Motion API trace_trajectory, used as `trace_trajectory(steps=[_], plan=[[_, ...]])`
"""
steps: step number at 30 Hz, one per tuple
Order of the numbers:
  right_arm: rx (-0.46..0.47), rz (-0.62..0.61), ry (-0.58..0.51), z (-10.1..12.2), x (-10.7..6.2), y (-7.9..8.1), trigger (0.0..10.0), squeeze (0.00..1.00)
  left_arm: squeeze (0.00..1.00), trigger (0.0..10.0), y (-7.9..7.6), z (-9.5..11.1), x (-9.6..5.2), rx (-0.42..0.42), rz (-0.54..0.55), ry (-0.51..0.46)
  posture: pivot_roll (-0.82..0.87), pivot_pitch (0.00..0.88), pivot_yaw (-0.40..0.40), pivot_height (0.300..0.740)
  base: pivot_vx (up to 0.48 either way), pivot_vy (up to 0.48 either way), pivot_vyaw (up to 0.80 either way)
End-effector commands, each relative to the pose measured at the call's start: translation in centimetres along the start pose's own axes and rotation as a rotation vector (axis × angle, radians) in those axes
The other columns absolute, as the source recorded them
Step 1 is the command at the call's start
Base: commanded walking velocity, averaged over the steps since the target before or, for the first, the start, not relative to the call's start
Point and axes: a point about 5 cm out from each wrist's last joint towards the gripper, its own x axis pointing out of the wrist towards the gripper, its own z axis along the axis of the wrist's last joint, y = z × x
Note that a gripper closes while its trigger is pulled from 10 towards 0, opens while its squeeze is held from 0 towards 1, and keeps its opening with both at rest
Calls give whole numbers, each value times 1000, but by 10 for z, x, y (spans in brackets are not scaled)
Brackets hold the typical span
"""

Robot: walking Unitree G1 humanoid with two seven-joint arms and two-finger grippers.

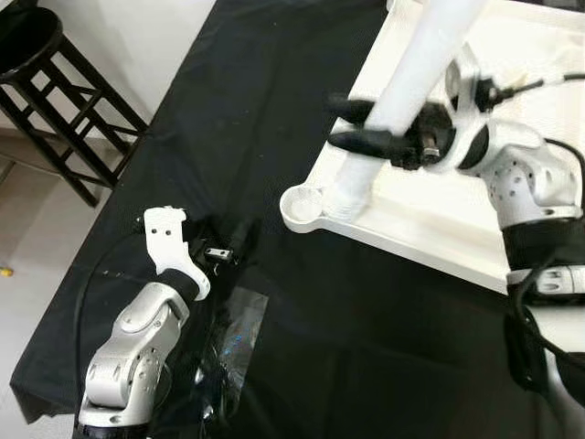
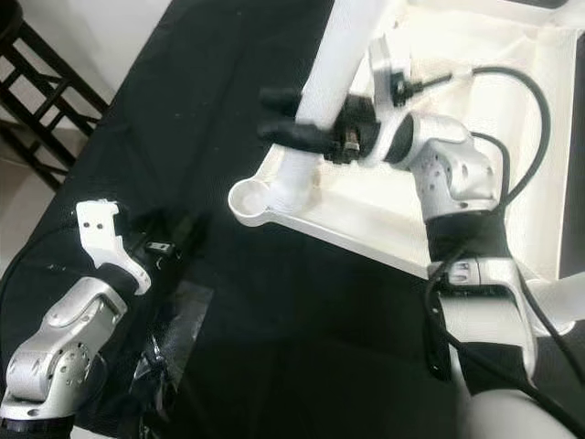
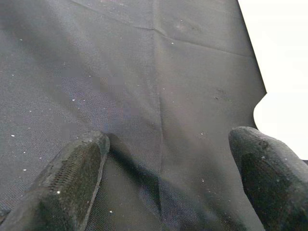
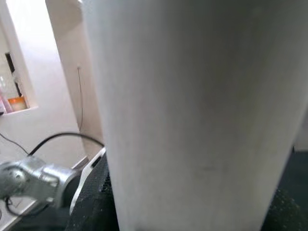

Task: Building children table

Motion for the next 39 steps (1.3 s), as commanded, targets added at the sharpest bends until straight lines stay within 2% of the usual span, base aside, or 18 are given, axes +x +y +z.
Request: trace_trajectory(steps=[1,5,13,22,26,28,30,35,37,39], plan=[[-15,10,-23,2,5,-1,10000,0,0,10000,4,-13,-4,-14,27,63,80,342,46,740,0,480,0],[-12,12,-16,-1,10,-1,10000,0,0,10000,4,-12,-4,-14,35,52,79,343,41,740,0,240,0],[12,54,73,-22,19,6,10000,0,0,10000,3,-12,-4,-8,40,47,79,343,38,740,0,0,0],[60,172,196,-35,11,16,10000,0,0,10000,2,-12,-3,-6,43,48,74,344,31,740,0,0,0],[53,158,225,-38,10,14,10000,0,0,10000,2,-12,-3,-5,43,47,74,343,30,740,0,0,0],[11,83,314,-49,11,8,10000,0,0,10000,2,-12,-3,-4,44,46,74,343,30,740,0,0,0],[-9,34,348,-54,13,4,10000,0,0,10000,2,-12,-3,-3,44,46,74,343,29,740,0,0,0],[-25,2,360,-57,15,1,10000,0,0,10000,2,-13,-3,-4,44,46,76,344,27,740,0,0,0],[36,-35,245,-48,17,-5,10000,0,0,10000,2,-13,-3,-8,47,46,76,345,24,740,0,0,0],[36,-35,245,-48,17,-5,10000,0,0,10000,2,-13,-3,-8,47,46,76,345,24,740,0,0,0]])
